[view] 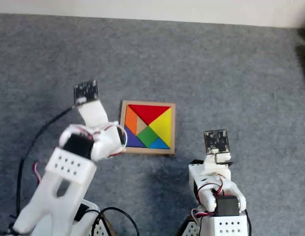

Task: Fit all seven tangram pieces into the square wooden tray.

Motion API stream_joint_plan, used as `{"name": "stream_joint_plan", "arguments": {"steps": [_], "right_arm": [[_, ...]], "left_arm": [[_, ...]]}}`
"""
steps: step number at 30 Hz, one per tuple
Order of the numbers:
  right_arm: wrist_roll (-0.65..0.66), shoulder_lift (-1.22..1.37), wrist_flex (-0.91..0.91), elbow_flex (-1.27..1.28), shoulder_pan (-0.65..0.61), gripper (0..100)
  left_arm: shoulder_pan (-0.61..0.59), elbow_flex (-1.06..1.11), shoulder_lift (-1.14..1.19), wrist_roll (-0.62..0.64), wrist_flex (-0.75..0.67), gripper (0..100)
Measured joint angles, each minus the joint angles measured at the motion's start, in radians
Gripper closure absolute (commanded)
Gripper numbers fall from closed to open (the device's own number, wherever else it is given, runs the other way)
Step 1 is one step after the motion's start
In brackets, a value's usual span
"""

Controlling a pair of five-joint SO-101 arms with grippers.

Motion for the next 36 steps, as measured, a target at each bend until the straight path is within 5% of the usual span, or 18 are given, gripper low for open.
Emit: {"name": "stream_joint_plan", "arguments": {"steps": [13,27,36], "right_arm": [[0.000,0.000,0.000,0.000,0.000,99.4],[0.000,0.000,0.000,0.000,0.000,99.4],[0.000,0.000,0.003,0.000,0.000,99.4]], "left_arm": [[-0.178,0.512,-0.491,-0.215,-0.331,99],[-0.201,0.772,-0.957,-0.374,-0.311,99],[-0.201,0.772,-0.970,-0.376,-0.195,99]]}}
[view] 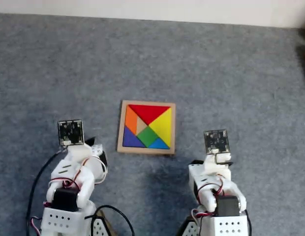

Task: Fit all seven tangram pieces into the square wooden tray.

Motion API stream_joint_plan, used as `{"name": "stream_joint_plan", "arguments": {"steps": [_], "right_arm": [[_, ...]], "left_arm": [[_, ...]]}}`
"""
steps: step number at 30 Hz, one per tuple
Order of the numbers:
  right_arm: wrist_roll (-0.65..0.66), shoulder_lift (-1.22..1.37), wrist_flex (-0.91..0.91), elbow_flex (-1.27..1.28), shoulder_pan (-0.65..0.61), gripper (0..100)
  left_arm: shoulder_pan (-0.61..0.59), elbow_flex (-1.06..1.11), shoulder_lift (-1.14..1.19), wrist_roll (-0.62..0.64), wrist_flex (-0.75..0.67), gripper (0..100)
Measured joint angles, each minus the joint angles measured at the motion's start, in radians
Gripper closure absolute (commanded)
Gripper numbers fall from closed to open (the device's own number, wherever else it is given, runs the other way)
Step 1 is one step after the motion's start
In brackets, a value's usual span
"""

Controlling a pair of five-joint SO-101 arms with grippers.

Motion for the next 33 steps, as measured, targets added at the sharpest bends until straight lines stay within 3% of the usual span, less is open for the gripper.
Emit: {"name": "stream_joint_plan", "arguments": {"steps": [7,12,15,23,33], "right_arm": [[0.000,0.000,0.000,0.000,0.000,99.4],[0.000,0.000,0.000,0.000,0.000,99.4],[0.000,0.000,0.000,0.000,0.000,99.4],[0.000,0.000,0.000,0.000,0.000,99.4],[0.000,0.000,0.000,0.000,0.000,99.4]], "left_arm": [[0.000,0.000,0.000,-0.026,0.153,99],[0.000,0.000,0.000,-0.278,0.218,99],[0.000,0.000,0.000,-0.336,0.262,99],[0.000,0.000,0.000,-0.351,0.359,99],[0.000,0.000,0.000,-0.351,0.368,99]]}}
